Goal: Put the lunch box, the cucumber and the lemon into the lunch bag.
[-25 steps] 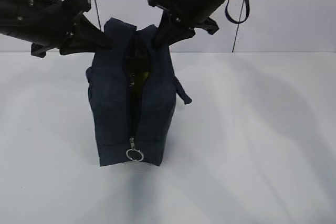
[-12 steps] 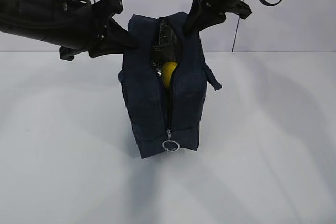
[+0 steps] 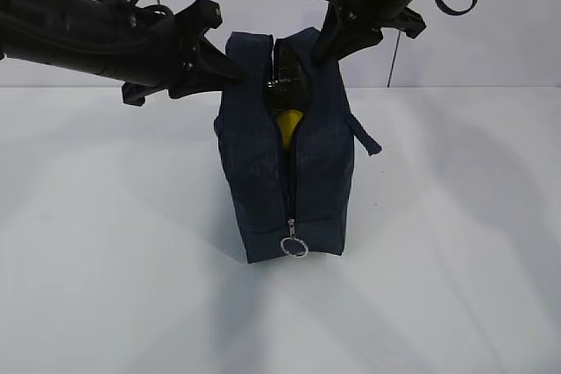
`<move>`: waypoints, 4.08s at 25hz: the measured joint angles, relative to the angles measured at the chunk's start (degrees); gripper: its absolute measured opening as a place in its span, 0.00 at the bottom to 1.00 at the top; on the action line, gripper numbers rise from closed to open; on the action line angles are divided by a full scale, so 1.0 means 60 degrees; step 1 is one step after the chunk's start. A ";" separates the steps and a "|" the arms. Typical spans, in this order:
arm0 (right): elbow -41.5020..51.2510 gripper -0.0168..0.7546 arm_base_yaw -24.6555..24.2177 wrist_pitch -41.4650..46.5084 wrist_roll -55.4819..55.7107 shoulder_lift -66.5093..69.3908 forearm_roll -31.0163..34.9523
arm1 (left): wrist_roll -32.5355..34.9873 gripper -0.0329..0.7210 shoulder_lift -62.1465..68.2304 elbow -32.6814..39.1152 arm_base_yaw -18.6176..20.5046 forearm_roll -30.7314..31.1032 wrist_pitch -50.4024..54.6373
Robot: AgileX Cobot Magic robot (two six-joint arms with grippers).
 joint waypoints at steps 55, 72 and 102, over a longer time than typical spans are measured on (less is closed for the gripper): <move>0.5220 0.70 0.0007 -0.0038 0.0087 -0.5977 -0.1267 | -0.4481 0.61 -0.3463 -0.0410 -0.0037 0.7693 0.5081; 1.1125 0.68 0.0871 -0.2482 -0.0793 -1.0634 -0.1300 | -0.5974 0.58 -0.5236 0.0697 -0.2149 0.8930 0.4587; 1.2501 0.68 0.0871 -0.6184 -0.3640 -0.8747 0.1390 | -0.6359 0.58 -0.5312 0.0697 -0.2170 1.0182 0.3779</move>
